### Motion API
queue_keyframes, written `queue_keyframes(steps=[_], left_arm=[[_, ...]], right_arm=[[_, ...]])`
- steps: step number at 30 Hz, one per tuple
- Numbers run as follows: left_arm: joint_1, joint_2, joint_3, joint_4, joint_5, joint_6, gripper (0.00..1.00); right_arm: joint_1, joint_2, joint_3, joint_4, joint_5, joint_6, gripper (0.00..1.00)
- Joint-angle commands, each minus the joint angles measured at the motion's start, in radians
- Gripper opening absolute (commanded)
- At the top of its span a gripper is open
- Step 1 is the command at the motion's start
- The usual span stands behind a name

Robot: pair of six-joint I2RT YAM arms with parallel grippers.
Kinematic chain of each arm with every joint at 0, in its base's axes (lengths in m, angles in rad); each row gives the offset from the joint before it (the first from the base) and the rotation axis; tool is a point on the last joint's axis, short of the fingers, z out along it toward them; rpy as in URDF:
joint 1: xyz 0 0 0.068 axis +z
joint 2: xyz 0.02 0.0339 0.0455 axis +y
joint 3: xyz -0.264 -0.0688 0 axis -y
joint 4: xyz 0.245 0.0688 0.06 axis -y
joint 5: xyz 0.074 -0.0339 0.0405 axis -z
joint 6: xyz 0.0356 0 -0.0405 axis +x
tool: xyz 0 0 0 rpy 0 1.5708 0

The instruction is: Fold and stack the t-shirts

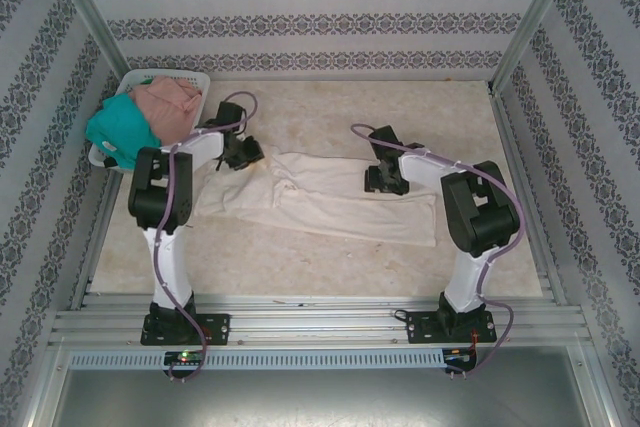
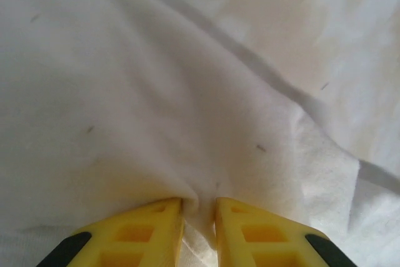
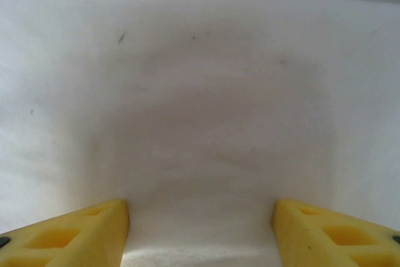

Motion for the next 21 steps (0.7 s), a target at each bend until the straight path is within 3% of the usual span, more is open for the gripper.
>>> queue_keyframes(steps=[1,8,12,14,17,21], left_arm=[[-0.037,0.165,0.141,-0.072,0.010,0.012,0.22],[-0.098,0.538,0.801,-0.220,0.092,0.031,0.20],[-0.112,0.711,1.216,-0.317,0.179,0.007,0.21],[-0.112,0.663,1.215,-0.316,0.176,0.013,0.26],[-0.113,0.515,1.067,-0.277,0.132,0.047,0.35],[-0.112,0.306,0.824,-0.201,0.055,0.082,0.44]], right_arm=[[0.015,-0.081,-0.084,-0.085,0.006,0.097,0.63],[0.167,-0.236,-0.279,-0.045,-0.075,0.229,0.62],[0.245,-0.287,-0.240,-0.136,-0.072,0.237,0.62],[0.228,-0.354,-0.228,-0.146,-0.046,0.224,0.62],[0.185,-0.409,-0.191,-0.126,0.001,0.157,0.62],[0.139,-0.311,-0.112,-0.102,0.028,0.063,0.62]])
